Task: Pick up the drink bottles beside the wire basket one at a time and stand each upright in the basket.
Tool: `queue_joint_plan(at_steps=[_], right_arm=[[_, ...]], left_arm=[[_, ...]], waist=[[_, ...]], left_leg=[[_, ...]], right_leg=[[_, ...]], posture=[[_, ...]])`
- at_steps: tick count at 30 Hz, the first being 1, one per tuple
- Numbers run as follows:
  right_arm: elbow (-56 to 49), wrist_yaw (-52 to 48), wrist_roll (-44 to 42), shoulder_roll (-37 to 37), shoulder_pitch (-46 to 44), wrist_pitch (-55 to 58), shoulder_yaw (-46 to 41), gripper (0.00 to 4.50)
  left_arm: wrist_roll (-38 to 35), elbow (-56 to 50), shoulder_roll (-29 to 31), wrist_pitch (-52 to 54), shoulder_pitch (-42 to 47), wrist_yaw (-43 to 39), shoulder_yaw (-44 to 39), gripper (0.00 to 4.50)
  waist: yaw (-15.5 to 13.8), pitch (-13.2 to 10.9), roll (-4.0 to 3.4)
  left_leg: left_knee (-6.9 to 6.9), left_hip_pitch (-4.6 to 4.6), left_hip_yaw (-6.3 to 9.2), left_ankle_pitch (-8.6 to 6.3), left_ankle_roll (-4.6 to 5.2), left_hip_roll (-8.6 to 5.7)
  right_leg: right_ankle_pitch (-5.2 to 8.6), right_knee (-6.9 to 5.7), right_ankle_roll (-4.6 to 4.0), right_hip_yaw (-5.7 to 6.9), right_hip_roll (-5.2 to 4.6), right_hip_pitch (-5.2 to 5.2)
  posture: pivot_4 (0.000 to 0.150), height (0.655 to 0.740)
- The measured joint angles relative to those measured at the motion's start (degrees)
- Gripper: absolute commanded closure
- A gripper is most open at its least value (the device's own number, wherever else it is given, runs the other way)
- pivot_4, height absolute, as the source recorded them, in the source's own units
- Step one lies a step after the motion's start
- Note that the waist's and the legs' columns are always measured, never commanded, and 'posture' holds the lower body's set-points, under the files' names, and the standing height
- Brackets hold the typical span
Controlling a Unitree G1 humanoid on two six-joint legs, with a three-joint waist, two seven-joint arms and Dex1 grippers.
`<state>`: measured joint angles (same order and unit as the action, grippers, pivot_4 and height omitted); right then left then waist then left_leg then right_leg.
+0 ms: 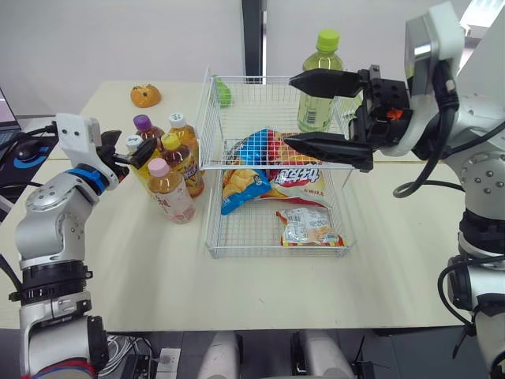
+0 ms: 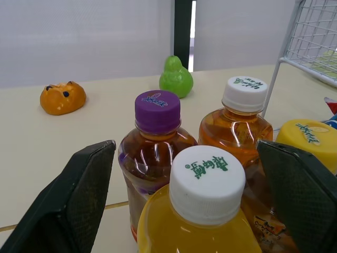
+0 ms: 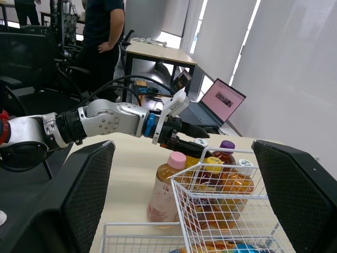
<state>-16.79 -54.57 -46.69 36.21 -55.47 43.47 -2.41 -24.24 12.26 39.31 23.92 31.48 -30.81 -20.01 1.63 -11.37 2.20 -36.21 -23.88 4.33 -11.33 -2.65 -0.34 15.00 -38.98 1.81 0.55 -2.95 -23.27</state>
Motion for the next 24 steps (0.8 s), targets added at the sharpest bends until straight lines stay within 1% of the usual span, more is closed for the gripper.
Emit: queue_joint_plan(at_steps=[4,7,15,24], right_arm=[[-0.7,0.6,-0.4,0.1,0.0,0.5,-0.5,0.00],[-0.9,0.9,-0.5,0.2,0.4,0.8,-0.8,0.00],[-0.8,1.1,-0.6,0.2,0.4,0.7,-0.8,0.00],[-0.4,1.1,-0.5,0.2,0.4,0.4,-0.8,0.00]], left_arm=[[0.6,1.7,0.0,-0.9,0.3,-0.2,0.1,0.05],[0.8,2.8,0.0,-2.1,0.7,-0.9,0.2,0.60],[1.1,4.1,-0.2,-3.2,1.4,-1.9,1.1,3.14],[1.3,4.1,-0.2,-3.2,1.4,-2.4,1.1,3.15]], waist=[[0.0,0.0,0.00],[0.0,0.0,0.00],[0.0,0.0,0.00],[0.0,0.0,0.00]], left_leg=[[0.01,0.00,0.01,0.00,0.00,0.00],[0.01,0.00,0.01,0.00,0.00,0.00],[0.02,0.00,0.01,0.00,0.00,0.00],[0.03,0.01,0.01,0.00,0.00,0.01]], right_leg=[[0.00,0.00,0.00,0.01,0.00,0.00],[0.00,0.00,0.00,0.01,-0.02,0.00],[0.00,0.00,0.00,0.00,-0.02,0.00],[0.00,0.00,0.00,0.00,-0.02,0.00]], posture=[[0.150,0.7400],[0.150,0.7400],[0.150,0.7400],[0.150,0.7400]])
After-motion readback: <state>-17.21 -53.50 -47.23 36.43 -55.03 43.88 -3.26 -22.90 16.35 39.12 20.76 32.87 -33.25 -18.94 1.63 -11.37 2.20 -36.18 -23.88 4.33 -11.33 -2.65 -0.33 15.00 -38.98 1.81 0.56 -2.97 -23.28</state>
